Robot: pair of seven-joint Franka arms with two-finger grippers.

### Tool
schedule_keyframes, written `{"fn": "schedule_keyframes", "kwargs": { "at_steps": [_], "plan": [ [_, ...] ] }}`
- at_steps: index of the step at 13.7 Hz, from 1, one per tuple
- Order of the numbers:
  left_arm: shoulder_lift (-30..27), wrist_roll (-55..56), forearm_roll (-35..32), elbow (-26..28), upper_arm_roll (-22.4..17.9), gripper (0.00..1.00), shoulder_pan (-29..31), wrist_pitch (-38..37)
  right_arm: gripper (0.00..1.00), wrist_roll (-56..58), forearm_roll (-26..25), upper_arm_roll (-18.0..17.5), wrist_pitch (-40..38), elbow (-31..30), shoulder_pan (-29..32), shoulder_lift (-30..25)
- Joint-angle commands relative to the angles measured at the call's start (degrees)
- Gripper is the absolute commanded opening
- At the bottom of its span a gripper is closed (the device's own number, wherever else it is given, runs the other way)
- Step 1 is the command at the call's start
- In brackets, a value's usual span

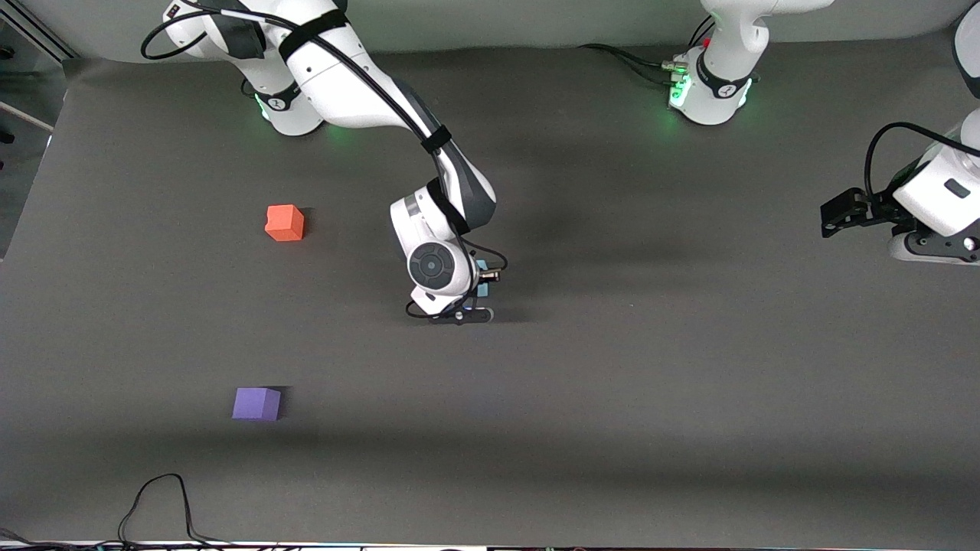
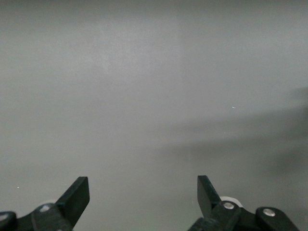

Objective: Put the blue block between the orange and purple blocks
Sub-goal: 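Lift and carry the blue block with the right gripper toward the orange block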

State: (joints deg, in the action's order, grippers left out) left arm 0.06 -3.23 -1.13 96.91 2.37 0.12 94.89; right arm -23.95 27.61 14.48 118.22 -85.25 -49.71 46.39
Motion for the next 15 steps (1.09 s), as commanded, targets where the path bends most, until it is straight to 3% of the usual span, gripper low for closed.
{"fn": "schedule_keyframes", "kwargs": {
  "at_steps": [1, 3, 5, 10, 15],
  "plan": [
    [0.1, -0.5, 1.2, -0.9, 0.5, 1.00, 0.6, -1.0, 0.47, -0.3, 0.3, 1.5, -6.0, 0.3, 0.9, -5.5],
    [0.1, -0.5, 1.2, -0.9, 0.4, 1.00, 0.7, -1.0, 0.47, 0.5, -1.4, 3.5, -11.7, 0.8, 0.9, -11.2],
    [0.1, -0.2, 0.9, -0.9, 0.4, 1.00, 0.5, -1.0, 0.47, 0.4, -5.7, 4.1, -15.6, 1.1, 1.0, -17.7],
    [0.0, 0.1, 0.3, -1.0, 0.4, 1.00, 0.7, -0.4, 0.48, 6.1, -17.1, 9.6, -26.4, 2.6, 1.0, -30.4],
    [0.3, -0.3, 0.3, -1.1, 0.3, 1.00, 0.7, -0.2, 0.48, 23.0, -19.0, 22.7, -30.2, 0.0, 0.9, -35.6]
  ]
}}
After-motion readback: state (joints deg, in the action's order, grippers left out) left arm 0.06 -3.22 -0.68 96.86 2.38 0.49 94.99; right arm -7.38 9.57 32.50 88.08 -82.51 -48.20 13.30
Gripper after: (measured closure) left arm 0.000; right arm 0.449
